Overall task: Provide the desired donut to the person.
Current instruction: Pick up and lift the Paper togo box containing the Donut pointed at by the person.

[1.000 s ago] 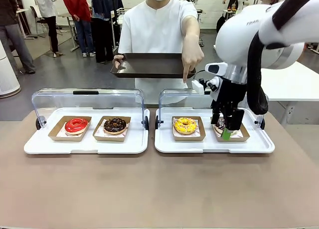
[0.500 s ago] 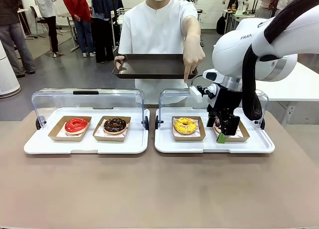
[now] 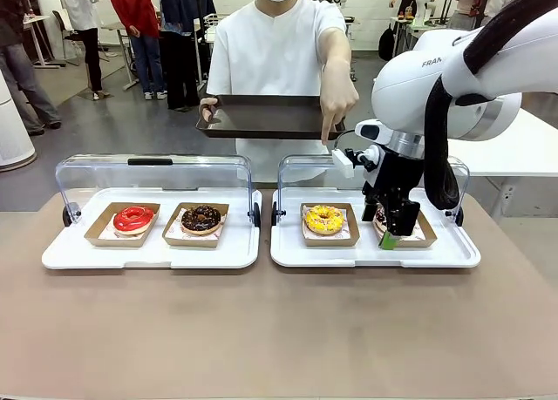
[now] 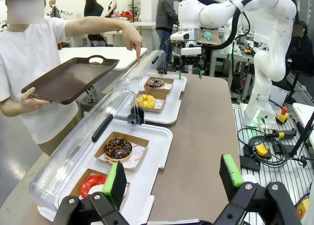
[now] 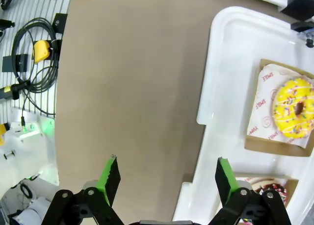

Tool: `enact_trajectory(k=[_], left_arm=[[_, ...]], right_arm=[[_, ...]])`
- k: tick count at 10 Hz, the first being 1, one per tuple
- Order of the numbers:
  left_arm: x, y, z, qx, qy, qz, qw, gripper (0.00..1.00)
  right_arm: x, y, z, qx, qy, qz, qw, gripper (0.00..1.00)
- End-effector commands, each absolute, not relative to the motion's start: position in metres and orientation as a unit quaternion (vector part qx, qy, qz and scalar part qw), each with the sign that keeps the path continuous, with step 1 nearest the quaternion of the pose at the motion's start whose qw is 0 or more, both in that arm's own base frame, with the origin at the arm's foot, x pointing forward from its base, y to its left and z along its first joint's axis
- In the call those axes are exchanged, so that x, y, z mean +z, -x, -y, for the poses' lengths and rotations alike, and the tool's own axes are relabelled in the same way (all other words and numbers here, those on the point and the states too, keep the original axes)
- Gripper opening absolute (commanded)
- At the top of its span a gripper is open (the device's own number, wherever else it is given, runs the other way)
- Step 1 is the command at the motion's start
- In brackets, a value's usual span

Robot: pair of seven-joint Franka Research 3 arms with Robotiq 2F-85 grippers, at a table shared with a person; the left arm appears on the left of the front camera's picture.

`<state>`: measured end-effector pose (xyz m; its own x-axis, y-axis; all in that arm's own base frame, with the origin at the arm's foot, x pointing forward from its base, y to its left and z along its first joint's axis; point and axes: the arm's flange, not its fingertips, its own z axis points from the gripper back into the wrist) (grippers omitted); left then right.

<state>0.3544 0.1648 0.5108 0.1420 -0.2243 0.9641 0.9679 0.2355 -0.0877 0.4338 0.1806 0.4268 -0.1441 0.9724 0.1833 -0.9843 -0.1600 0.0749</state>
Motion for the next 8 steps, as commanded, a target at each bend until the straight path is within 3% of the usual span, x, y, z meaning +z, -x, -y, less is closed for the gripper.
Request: enact_trajectory(k=[1, 3, 4, 8], left_arm=[[0.512, -0.353, -0.166, -0.468, 0.406, 0.461, 0.635, 1.00], [0.512, -0.353, -0.166, -0.468, 0.406, 0.461, 0.635, 1.00], [0.512, -0.353, -0.166, -0.468, 0.406, 0.461, 0.635, 1.00], [0.512, -0.353, -0.166, -0.468, 0.406, 0.461, 0.635, 1.00]], right_arm=[[0.430, -0.434, -0.180, 0.752, -0.092, 0.024, 0.652, 1.00], [0.427, -0.434, -0.181, 0.756, -0.094, 0.031, 0.647, 1.00], [0.422, -0.438, -0.186, 0.735, -0.064, 0.025, 0.674, 1.00], [0.398, -0.453, -0.212, 0.719, -0.035, 0.029, 0.694, 1.00]])
